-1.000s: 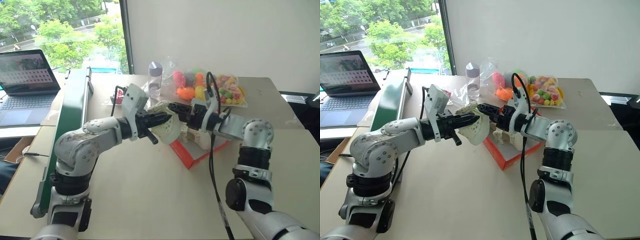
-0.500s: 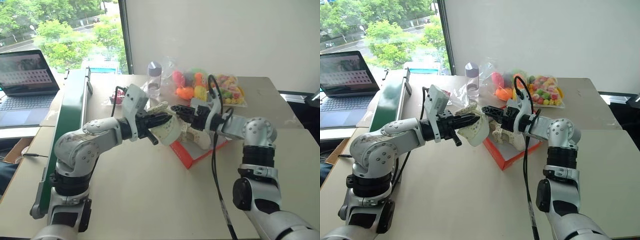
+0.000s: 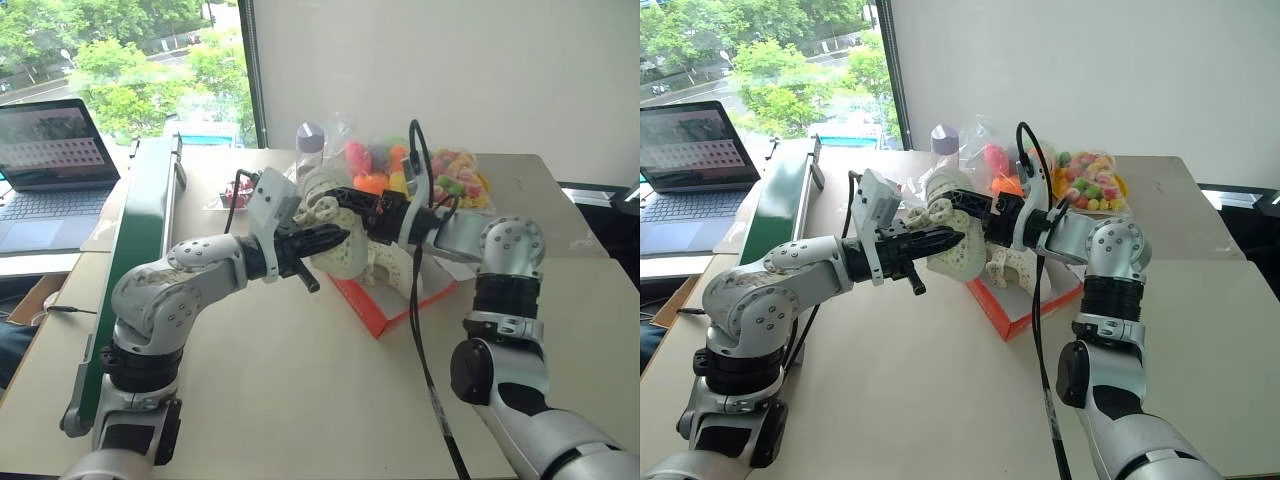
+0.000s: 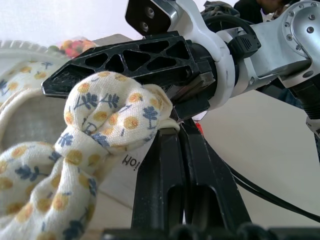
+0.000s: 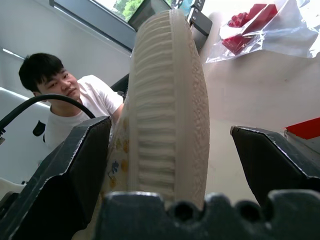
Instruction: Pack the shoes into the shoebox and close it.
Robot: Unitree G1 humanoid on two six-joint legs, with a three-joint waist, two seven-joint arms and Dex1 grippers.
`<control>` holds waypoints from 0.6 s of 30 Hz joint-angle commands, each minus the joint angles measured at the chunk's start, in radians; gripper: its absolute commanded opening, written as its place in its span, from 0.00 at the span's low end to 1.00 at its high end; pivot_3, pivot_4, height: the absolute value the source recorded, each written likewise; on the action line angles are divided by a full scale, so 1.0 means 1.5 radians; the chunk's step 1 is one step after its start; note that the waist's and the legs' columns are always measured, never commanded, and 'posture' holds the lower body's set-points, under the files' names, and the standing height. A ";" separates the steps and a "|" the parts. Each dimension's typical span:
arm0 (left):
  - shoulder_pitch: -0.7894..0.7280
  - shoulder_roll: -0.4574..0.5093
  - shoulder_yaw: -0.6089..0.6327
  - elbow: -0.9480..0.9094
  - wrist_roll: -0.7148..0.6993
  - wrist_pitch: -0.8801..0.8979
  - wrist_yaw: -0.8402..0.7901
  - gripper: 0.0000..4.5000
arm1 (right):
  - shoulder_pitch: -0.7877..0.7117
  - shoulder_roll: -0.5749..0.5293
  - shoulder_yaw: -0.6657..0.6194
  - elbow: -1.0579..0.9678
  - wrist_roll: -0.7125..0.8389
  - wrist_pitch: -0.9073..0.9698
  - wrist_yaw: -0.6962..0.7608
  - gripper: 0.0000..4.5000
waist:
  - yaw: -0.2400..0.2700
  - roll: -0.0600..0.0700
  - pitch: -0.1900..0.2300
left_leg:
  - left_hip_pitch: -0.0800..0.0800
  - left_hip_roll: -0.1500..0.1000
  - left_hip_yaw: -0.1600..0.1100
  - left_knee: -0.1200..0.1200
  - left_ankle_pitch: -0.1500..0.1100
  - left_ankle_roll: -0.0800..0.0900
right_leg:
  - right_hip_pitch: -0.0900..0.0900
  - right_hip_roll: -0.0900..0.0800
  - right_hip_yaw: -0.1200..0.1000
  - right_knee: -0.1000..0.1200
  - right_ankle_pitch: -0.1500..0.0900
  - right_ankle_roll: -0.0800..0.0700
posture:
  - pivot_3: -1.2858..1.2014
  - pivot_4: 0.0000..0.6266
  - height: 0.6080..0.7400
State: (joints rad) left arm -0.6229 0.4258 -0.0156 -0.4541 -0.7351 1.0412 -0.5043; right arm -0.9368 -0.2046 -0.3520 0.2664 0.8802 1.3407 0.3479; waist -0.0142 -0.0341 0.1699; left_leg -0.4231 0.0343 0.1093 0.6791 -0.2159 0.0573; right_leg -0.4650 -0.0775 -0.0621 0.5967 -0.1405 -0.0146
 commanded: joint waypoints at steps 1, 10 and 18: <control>-0.013 0.003 -0.001 -0.022 0.000 -0.021 -0.006 0.00 | 0.000 0.001 0.031 -0.026 0.006 -0.006 0.035 0.71 | 0.000 0.000 0.000 | 0.000 0.000 0.000 0.000 0.000 0.000 | 0.000 0.000 0.000 0.000 0.000 0.000 | 0.52 0.24 1.00; 0.003 0.045 0.058 -0.033 -0.019 0.013 0.016 0.00 | -0.008 -0.024 0.044 -0.002 -0.020 -0.043 0.055 0.19 | -0.001 0.000 0.000 | 0.000 0.000 0.000 0.000 0.000 0.000 | 0.000 0.000 0.000 0.000 0.000 0.000 | 0.52 0.24 1.00; -0.016 0.110 0.134 -0.052 -0.123 0.082 0.002 0.49 | -0.031 -0.073 0.061 0.054 -0.079 -0.110 0.081 0.18 | 0.000 0.000 0.000 | 0.000 0.000 0.000 0.000 0.000 0.000 | 0.000 0.000 0.000 0.000 0.000 0.000 | 0.52 0.24 1.00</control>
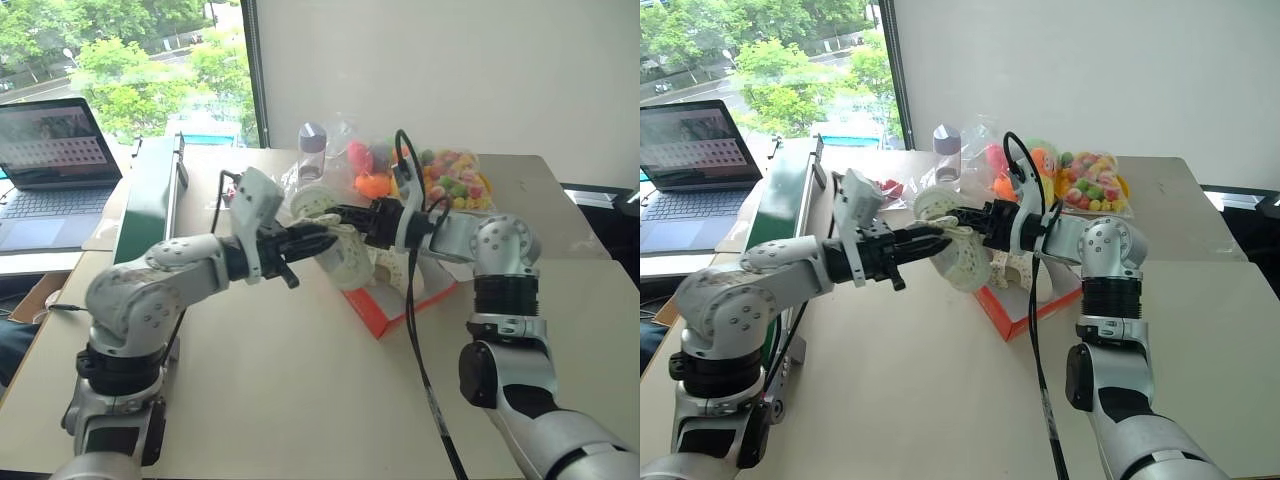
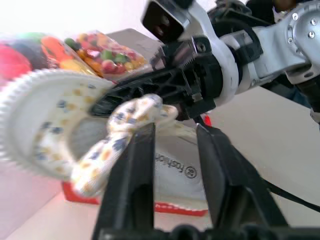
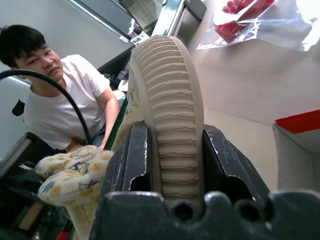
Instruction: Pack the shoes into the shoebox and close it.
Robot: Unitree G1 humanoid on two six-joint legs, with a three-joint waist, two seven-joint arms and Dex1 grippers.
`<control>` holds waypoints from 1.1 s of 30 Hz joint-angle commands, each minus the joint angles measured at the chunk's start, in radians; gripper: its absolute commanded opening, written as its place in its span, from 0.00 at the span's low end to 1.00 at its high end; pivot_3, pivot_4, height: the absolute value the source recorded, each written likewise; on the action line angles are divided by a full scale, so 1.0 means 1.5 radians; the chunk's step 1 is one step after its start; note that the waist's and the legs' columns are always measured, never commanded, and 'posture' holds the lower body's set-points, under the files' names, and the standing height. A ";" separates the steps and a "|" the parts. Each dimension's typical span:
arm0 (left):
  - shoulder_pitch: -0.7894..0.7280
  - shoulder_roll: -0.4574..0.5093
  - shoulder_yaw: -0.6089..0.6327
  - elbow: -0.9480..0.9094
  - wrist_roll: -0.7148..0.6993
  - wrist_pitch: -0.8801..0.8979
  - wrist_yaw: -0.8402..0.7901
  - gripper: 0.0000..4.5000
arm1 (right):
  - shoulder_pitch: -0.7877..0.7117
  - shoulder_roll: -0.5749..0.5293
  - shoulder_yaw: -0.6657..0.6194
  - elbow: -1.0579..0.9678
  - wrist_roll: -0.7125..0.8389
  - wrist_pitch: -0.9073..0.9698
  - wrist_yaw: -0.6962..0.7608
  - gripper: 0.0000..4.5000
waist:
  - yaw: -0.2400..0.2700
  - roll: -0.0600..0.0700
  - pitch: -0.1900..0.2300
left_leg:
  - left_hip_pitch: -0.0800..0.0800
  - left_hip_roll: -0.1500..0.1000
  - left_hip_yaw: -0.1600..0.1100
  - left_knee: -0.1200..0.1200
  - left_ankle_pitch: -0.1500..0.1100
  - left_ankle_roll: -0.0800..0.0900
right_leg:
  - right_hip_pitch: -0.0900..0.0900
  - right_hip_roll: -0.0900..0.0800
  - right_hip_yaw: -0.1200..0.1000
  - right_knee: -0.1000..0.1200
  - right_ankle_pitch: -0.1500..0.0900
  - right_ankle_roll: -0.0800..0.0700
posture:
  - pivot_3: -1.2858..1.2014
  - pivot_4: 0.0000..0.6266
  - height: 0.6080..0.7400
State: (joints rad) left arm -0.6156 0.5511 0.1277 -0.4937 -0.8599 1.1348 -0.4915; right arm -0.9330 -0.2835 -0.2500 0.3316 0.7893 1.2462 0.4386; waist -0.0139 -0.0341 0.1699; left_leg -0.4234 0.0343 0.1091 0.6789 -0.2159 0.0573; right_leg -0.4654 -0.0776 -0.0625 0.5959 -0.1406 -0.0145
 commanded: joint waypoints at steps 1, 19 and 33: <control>-0.023 0.037 0.045 -0.027 -0.052 0.025 -0.009 0.49 | -0.039 -0.029 -0.002 0.020 -0.028 -0.058 0.024 0.17 | 0.000 0.000 0.000 | 0.000 0.000 0.000 0.000 0.000 0.000 | 0.000 0.000 0.000 0.000 0.000 0.000 | 0.52 0.24 1.00; 0.030 0.080 0.044 -0.051 -0.049 -0.008 0.019 0.49 | -0.049 -0.149 0.109 0.192 -0.190 -0.168 0.194 0.16 | 0.000 0.000 0.000 | 0.000 0.000 0.001 -0.001 0.000 0.000 | -0.001 0.000 0.001 -0.001 0.000 0.000 | 0.52 0.24 1.00; 0.058 0.100 0.035 -0.060 -0.046 -0.014 0.006 0.49 | -0.055 -0.120 0.092 0.283 -0.209 -0.195 0.227 0.16 | 0.000 0.000 0.000 | 0.000 0.000 0.001 -0.001 0.000 0.000 | 0.000 0.000 0.001 0.000 0.000 0.000 | 0.52 0.24 1.00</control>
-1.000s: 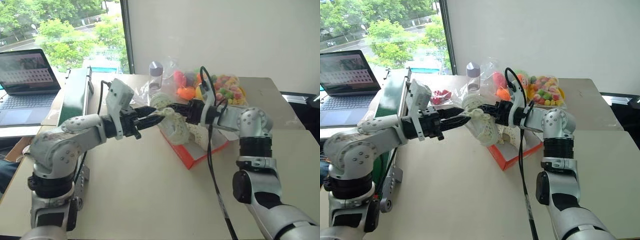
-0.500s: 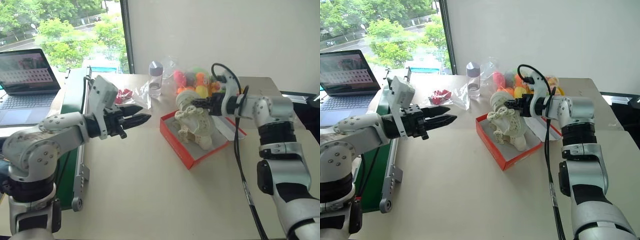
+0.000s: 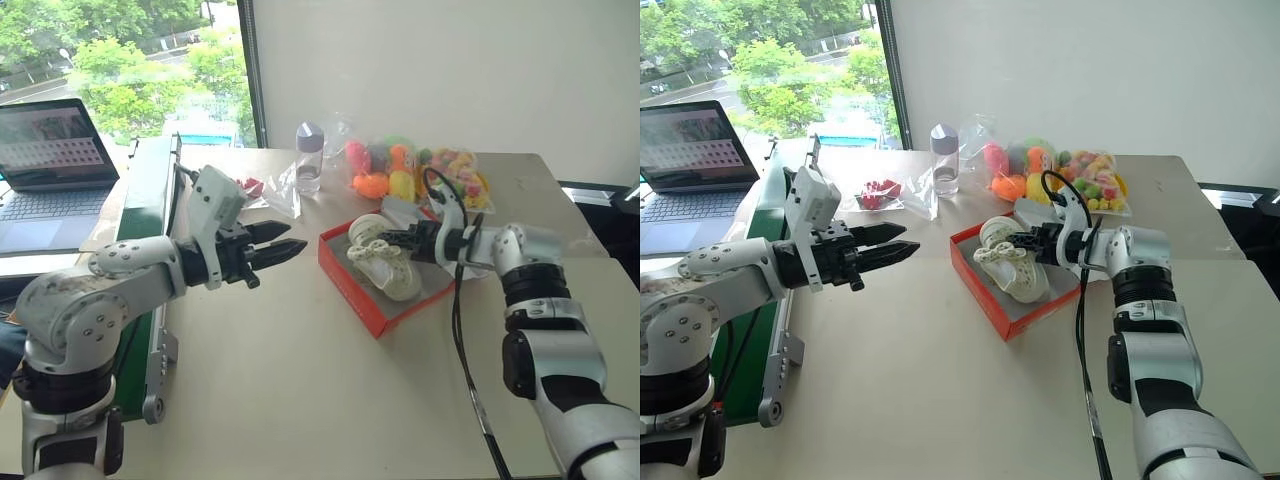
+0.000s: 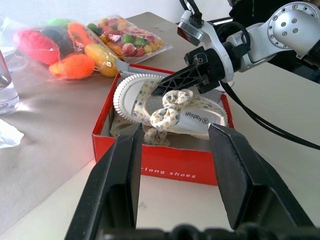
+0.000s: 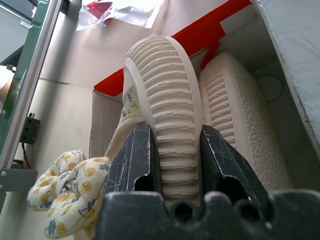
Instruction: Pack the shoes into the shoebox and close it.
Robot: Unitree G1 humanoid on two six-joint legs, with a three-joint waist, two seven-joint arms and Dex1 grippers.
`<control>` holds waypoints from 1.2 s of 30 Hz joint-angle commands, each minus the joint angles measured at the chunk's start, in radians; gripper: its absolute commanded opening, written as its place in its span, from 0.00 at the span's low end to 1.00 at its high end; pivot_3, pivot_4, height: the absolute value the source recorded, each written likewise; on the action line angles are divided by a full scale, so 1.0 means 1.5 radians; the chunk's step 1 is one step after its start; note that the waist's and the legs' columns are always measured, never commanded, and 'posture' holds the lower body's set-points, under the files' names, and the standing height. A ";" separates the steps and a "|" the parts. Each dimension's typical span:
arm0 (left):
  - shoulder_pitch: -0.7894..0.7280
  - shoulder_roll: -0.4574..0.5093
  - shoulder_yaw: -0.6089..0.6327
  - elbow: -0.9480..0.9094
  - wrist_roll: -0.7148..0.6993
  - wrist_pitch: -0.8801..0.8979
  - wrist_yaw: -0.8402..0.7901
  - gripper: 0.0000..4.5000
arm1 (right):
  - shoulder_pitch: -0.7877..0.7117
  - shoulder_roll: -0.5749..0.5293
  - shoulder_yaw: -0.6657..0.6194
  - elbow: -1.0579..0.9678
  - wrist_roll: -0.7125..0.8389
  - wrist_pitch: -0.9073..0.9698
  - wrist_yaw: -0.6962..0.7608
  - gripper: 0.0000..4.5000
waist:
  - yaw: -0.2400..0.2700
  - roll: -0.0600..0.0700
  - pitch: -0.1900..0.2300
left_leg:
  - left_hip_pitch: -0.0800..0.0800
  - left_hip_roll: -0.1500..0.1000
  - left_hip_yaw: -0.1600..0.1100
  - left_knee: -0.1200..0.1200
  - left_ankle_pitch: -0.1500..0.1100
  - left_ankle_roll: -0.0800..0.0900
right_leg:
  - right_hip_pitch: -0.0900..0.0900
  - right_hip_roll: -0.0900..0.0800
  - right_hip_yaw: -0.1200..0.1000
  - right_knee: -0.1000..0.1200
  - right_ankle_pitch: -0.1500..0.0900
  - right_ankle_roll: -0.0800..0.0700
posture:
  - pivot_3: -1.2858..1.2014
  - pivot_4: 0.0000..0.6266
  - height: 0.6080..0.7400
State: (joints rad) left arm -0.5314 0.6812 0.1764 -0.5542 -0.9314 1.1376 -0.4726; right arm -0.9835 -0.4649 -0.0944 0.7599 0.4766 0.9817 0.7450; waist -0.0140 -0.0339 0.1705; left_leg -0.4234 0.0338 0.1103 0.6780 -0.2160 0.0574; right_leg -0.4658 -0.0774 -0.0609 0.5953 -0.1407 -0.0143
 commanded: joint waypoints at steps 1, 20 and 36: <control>0.001 0.015 0.001 -0.020 0.002 -0.017 -0.007 0.49 | -0.020 0.003 -0.003 -0.001 -0.009 -0.025 0.027 0.16 | 0.000 0.000 0.000 | 0.000 0.000 0.000 0.000 0.000 0.000 | 0.000 0.000 0.000 0.000 0.000 0.000 | 0.52 0.24 1.00; 0.020 0.021 0.006 -0.050 -0.021 -0.009 0.015 0.49 | 0.021 0.027 0.191 0.145 -0.312 -0.444 -0.048 0.16 | -0.002 -0.003 -0.003 | 0.018 0.000 0.000 0.000 -0.004 -0.006 | 0.018 0.000 0.003 -0.002 -0.003 -0.004 | 0.52 0.24 1.00; 0.017 0.015 -0.021 -0.041 -0.003 -0.030 0.010 0.49 | 0.231 -0.016 0.321 -0.136 -0.484 -0.522 -0.046 0.16 | 0.006 -0.007 -0.014 | 0.016 0.000 0.001 -0.005 -0.005 -0.008 | 0.014 -0.001 0.005 -0.002 -0.005 -0.004 | 0.52 0.24 1.00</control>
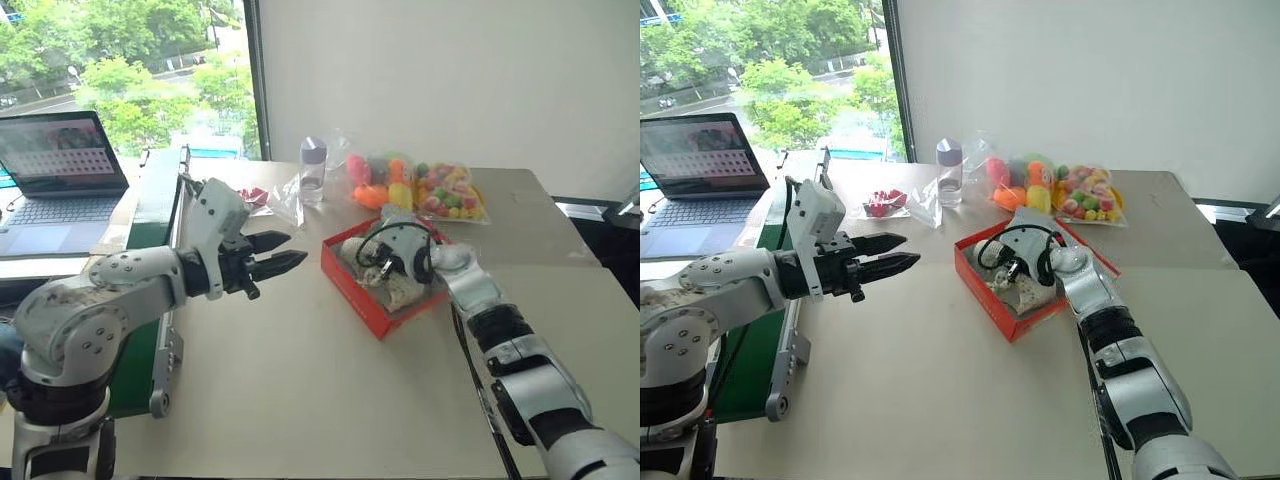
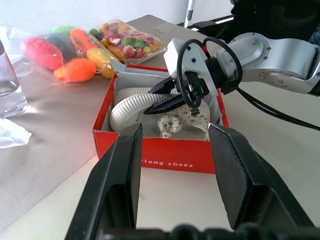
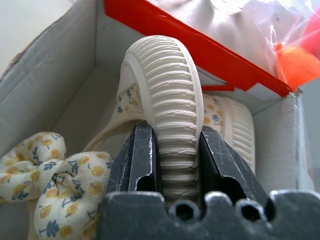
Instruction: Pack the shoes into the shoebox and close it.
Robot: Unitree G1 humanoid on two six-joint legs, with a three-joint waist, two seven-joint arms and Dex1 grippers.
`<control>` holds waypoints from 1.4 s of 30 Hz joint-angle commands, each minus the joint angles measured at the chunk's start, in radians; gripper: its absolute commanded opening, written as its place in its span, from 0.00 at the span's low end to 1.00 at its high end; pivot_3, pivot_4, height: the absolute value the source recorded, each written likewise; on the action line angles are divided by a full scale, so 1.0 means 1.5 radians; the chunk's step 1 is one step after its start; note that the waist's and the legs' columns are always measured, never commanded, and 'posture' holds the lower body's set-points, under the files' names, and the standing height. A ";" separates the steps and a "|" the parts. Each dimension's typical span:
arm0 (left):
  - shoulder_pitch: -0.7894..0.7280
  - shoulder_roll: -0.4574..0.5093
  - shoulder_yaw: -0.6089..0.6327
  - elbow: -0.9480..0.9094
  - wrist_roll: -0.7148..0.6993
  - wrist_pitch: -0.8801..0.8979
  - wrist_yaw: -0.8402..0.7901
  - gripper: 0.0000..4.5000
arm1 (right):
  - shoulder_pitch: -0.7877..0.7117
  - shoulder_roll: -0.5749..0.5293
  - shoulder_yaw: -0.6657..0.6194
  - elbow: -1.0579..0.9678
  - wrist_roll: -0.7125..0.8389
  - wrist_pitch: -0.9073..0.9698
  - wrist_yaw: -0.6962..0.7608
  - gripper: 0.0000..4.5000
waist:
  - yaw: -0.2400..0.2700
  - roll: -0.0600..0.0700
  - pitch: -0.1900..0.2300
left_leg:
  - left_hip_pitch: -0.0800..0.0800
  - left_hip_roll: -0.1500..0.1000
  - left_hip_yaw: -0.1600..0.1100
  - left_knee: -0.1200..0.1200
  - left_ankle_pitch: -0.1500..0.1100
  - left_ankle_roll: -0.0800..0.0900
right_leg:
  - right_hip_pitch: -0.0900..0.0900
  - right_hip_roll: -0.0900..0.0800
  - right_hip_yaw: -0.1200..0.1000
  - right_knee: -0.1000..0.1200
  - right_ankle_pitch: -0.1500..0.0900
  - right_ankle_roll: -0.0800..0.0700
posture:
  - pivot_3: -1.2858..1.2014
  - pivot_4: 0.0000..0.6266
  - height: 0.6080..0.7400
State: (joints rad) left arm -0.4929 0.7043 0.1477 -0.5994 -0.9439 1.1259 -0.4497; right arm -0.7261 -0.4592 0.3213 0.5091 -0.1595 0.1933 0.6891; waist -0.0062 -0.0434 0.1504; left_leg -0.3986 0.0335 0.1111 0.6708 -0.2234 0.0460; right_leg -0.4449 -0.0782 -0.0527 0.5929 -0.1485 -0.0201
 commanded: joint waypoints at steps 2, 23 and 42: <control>-0.008 0.001 -0.005 -0.011 0.006 -0.025 -0.006 0.49 | 0.074 -0.025 0.054 0.026 -0.079 -0.007 -0.016 0.16 | 0.003 -0.002 -0.001 | 0.000 0.000 0.000 -0.001 0.000 0.000 | -0.001 0.000 0.000 0.000 -0.001 0.000 | 0.52 0.24 1.00; -0.021 0.013 -0.035 0.013 0.044 -0.054 -0.054 0.49 | 0.077 -0.021 -0.066 -0.126 0.054 0.221 0.117 1.00 | 0.012 -0.003 -0.002 | -0.006 0.000 0.001 -0.003 0.000 0.000 | -0.008 0.000 0.001 -0.001 -0.001 -0.001 | 0.52 0.24 1.00; -0.048 -0.001 -0.072 0.060 0.087 -0.090 -0.095 0.49 | -0.061 -0.113 -0.196 -0.295 0.312 0.540 0.200 1.00 | 0.012 0.002 0.009 | -0.016 -0.001 0.001 -0.004 0.003 0.006 | -0.018 0.002 0.001 0.000 -0.001 0.002 | 0.52 0.24 1.00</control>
State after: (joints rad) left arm -0.5420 0.7040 0.0331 -0.4957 -0.8210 1.0194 -0.5795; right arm -0.7999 -0.6148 0.0592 0.0724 0.2916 1.0220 0.9985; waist 0.0111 -0.0398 0.1632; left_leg -0.4227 0.0320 0.1130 0.6656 -0.2192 0.0550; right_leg -0.4715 -0.0758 -0.0518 0.5934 -0.1503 -0.0172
